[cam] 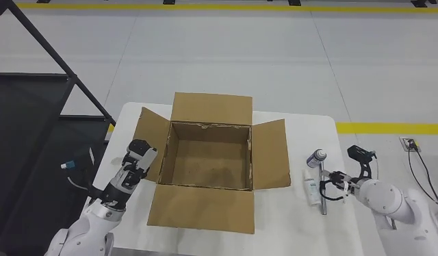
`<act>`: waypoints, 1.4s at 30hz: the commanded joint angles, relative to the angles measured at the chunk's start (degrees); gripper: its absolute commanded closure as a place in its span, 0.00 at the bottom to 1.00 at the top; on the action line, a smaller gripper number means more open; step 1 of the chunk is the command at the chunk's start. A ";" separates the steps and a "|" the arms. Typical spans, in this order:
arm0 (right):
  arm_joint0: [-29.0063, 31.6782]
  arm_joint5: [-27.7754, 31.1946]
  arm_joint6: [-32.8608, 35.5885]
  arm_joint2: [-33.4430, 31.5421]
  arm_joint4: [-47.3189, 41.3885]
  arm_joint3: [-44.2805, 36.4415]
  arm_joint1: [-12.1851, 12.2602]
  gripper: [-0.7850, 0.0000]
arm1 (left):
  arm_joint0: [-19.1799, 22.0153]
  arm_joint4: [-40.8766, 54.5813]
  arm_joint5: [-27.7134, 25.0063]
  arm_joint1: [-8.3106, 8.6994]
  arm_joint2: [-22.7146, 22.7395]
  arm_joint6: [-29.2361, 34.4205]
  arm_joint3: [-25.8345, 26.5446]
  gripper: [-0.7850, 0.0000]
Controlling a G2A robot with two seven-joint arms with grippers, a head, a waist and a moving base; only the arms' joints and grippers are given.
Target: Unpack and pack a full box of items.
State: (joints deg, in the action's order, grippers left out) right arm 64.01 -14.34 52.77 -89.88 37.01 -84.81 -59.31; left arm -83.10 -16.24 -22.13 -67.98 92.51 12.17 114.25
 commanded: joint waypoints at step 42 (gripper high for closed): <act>-5.93 -15.57 3.43 11.83 12.12 3.92 -1.54 0.53 | -1.93 0.64 -1.09 0.14 0.99 -0.39 0.41 0.00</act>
State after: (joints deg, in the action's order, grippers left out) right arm 58.13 -29.81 56.26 -78.30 49.14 -80.89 -60.77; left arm -85.04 -15.62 -23.26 -67.84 93.51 11.78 114.68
